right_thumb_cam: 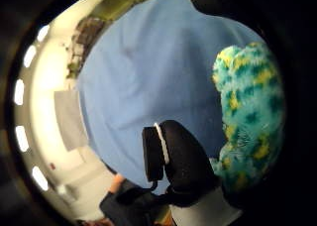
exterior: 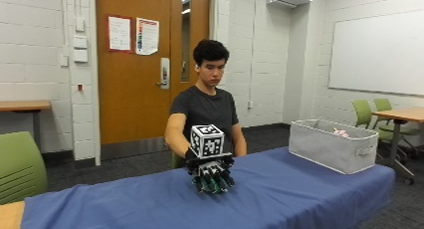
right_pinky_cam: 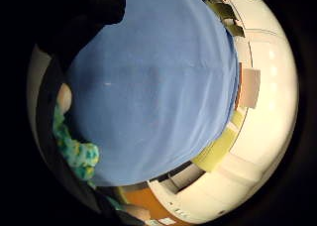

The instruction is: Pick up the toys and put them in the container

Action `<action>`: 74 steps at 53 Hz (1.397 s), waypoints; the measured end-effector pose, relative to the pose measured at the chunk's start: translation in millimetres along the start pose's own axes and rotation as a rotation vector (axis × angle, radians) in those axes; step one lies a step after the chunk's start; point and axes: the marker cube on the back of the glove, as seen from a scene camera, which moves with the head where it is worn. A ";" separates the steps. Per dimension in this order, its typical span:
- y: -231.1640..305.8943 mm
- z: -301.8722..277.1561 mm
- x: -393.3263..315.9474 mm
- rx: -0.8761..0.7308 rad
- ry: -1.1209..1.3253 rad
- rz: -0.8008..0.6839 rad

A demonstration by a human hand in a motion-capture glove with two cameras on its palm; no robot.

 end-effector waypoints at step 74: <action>38.3 -263.7 -246.9 0.404 -0.121 -0.297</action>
